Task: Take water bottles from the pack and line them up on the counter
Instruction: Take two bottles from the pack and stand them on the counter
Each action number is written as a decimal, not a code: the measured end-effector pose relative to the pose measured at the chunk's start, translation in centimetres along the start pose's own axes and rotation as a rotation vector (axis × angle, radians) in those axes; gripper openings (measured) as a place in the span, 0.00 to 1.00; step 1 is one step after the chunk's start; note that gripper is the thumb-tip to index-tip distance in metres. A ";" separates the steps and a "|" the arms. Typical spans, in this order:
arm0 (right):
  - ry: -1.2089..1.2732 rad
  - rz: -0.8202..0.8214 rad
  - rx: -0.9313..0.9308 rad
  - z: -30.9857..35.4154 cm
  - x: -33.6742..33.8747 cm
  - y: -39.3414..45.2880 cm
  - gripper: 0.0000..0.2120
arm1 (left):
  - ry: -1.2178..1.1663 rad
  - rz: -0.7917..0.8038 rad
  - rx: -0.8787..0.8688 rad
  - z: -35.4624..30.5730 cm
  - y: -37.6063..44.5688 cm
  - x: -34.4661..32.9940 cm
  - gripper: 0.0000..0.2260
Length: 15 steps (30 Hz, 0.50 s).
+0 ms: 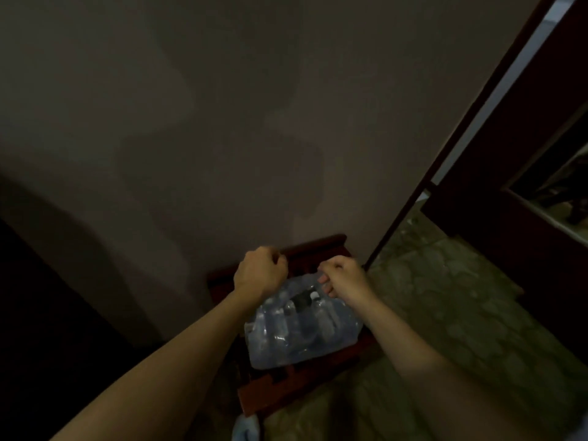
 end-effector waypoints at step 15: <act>-0.352 0.311 -0.363 -15.3 -6.2 10.3 0.10 | -0.094 0.467 0.189 7.9 8.1 -18.2 0.13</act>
Point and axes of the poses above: each hand's wrist, its own y-axis towards the middle knuckle, its own x-axis out of the back of the hand, z = x × y, the point moved 4 cm from there along y, towards the middle knuckle, and after that the axes turned 12 degrees about y, right-handed, at the moved point
